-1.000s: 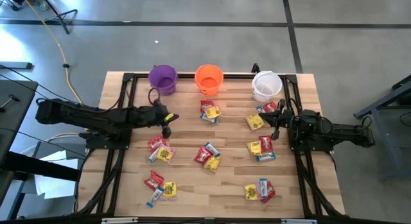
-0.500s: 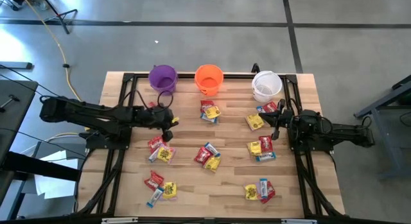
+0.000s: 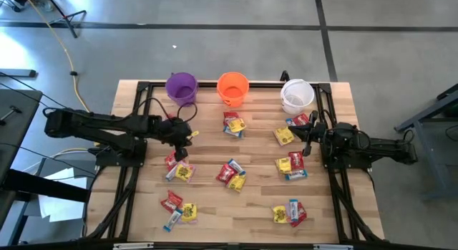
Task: Sort candy
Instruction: Put the yellow candy into the orange bucket
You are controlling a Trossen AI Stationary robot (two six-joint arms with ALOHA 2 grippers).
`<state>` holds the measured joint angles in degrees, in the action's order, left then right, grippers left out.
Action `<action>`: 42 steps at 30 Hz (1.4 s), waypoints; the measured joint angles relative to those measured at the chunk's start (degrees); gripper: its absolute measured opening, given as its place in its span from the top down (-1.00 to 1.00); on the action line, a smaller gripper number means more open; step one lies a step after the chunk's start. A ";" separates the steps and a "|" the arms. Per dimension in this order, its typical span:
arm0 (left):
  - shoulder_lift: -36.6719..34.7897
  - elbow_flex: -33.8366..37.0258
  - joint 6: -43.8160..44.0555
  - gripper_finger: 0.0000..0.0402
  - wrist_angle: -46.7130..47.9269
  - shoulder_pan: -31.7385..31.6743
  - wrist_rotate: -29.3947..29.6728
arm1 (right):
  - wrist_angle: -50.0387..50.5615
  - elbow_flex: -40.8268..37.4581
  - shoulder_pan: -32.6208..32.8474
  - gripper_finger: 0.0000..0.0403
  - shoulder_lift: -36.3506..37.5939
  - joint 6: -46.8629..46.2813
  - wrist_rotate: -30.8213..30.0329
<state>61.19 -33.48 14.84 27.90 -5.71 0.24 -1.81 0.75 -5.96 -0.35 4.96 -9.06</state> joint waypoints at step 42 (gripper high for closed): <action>32.60 -19.71 -17.36 0.00 25.94 -15.35 5.81 | 0.03 0.00 0.00 1.00 -0.01 0.01 0.01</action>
<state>93.79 -53.19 -2.52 53.84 -21.06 6.05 -1.78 0.75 -5.96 -0.36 4.97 -9.04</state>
